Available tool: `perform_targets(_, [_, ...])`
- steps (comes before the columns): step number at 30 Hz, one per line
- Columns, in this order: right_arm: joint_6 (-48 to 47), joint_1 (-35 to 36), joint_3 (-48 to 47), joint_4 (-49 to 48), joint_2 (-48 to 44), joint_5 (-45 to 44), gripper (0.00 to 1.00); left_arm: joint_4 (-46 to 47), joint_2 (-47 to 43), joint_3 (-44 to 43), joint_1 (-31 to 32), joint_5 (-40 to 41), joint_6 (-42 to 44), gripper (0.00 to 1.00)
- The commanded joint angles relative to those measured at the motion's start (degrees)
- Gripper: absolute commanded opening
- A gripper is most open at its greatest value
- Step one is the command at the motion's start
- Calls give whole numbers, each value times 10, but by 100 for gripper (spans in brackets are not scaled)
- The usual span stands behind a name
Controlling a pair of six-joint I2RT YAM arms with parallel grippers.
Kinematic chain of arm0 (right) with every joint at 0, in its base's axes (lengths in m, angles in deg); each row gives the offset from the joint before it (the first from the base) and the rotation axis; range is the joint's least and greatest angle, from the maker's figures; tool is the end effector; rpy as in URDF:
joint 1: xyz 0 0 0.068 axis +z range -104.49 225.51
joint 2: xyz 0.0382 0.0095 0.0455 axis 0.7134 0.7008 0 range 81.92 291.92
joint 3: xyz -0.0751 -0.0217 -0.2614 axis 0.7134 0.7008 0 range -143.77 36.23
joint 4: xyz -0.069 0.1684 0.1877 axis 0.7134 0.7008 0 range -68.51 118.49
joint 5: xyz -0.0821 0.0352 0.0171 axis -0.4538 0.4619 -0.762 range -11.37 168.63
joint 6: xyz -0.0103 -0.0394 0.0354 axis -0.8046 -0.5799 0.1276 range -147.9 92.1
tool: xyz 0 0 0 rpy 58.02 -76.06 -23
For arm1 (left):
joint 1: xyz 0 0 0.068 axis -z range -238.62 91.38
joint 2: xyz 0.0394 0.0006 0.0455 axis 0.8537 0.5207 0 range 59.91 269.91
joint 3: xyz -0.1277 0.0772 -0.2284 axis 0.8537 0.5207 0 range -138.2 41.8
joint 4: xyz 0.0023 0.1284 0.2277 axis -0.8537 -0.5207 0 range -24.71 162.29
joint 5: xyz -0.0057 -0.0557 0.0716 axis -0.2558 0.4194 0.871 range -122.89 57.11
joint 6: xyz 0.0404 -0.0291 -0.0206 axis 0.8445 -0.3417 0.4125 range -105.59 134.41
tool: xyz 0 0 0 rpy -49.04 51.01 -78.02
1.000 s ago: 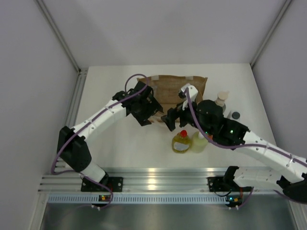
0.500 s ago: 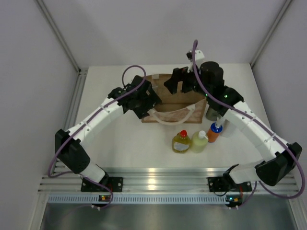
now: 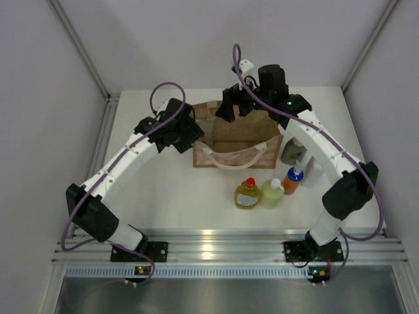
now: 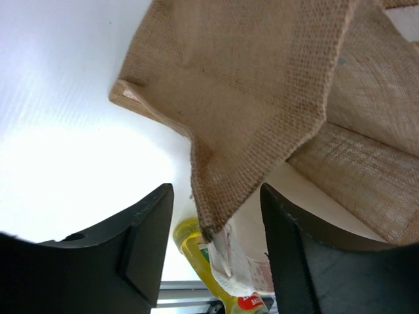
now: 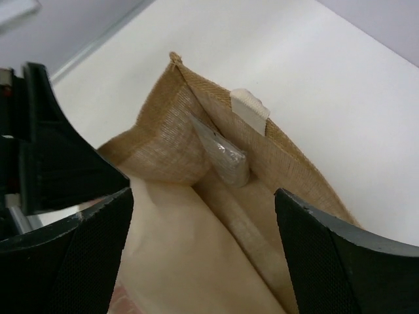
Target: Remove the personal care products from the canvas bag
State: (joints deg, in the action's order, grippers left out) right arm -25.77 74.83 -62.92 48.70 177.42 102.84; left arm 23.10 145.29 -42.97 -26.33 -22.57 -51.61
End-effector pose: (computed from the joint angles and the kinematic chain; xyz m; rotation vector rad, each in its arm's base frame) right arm 0.3274 0.2006 0.4092 -0.7452 1.8838 0.7702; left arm 0.2695 -0.1626 0.3507 -0.8037 2.3666 -0.5440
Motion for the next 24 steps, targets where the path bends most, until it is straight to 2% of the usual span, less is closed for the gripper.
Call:
perform_targets(1, [-94,-8,-55,47,37,41,84,-7,-6,-15,-11,17,17,59])
perform_targets(2, [-119,-7,-59,47,44,46,80,-6,-5,-15,-12,19,18,58])
perform_targets(5, [-147,-5,-81,44,68,30,80,-7,-1,-14,-18,23,20,54])
perform_targets(10, [-209,10,-118,45,116,-7,82,-6,0,-15,-23,24,25,47])
perform_targets(15, [-248,24,-141,45,154,19,83,-7,0,-12,-23,12,16,41])
perform_targets(20, [-259,36,-154,44,176,58,82,-7,1,-13,-23,4,13,40])
perform_targets(24, [-271,46,-159,44,201,51,81,-7,6,-17,-23,1,17,40])
